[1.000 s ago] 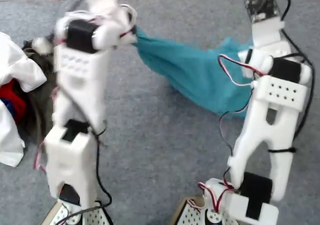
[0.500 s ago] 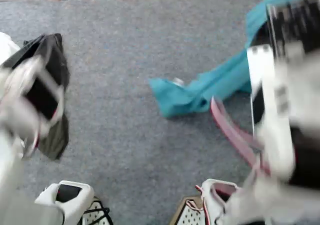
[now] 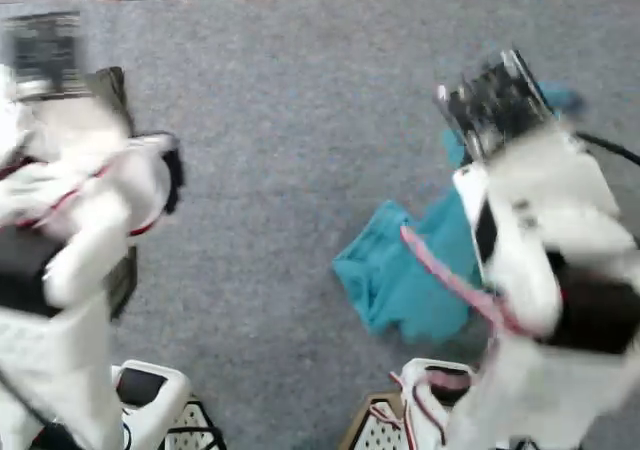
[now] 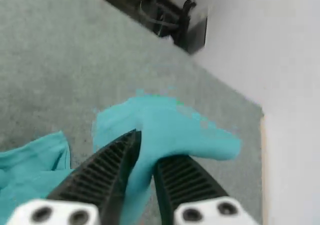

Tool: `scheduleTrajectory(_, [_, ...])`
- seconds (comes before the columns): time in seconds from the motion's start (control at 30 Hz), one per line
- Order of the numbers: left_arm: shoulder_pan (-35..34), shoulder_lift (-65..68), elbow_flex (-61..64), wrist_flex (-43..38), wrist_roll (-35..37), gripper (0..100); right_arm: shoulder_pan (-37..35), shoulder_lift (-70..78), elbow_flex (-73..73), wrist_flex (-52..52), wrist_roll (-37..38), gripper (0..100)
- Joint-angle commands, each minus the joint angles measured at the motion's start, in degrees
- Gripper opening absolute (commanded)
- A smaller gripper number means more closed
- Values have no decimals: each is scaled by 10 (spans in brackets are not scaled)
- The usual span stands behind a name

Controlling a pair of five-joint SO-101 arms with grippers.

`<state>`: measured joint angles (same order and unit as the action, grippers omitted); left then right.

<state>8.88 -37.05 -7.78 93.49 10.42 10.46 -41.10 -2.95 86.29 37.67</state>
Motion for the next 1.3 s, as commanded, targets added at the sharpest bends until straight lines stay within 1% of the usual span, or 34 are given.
scheduleTrajectory(0.0, [72,4,121,-69,-33,30,76,-3,162,-136,18,15])
scheduleTrajectory(0.1, [140,4,223,-152,-47,30,151,-3,294,-261,50,15])
scheduleTrajectory(0.23, [217,4,327,-260,-71,31,251,-3,417,-433,50,15])
scheduleTrajectory(0.3, [248,4,364,-302,-85,63,302,-6,450,-518,7,15])
scheduleTrajectory(0.4, [283,16,408,-355,-75,151,371,-3,479,-651,-91,15])
scheduleTrajectory(0.47, [301,43,426,-389,-71,156,409,-3,503,-736,-150,15])
scheduleTrajectory(0.57, [319,115,443,-450,-69,148,437,-3,549,-827,-225,15])
scheduleTrajectory(0.63, [326,176,441,-493,-68,148,437,-3,590,-857,-251,15])
scheduleTrajectory(0.7, [331,237,430,-540,-67,148,429,-3,631,-867,-258,15])
scheduleTrajectory(0.8, [338,324,391,-587,-33,151,413,-3,688,-867,-258,15])
scheduleTrajectory(0.93, [342,428,303,-593,-1,152,402,-3,741,-869,-258,15])
scheduleTrajectory(1.1, [365,537,211,-591,5,141,403,-3,764,-869,-257,15])
scheduleTrajectory(1.13, [372,551,200,-591,4,119,403,-3,764,-869,-257,15])
scheduleTrajectory(1.2, [384,574,181,-590,4,33,404,-3,764,-869,-257,15])
scheduleTrajectory(1.23, [386,579,175,-589,4,23,405,-3,764,-868,-257,15])
scheduleTrajectory(1.27, [386,579,171,-581,4,37,406,-3,764,-866,-257,15])
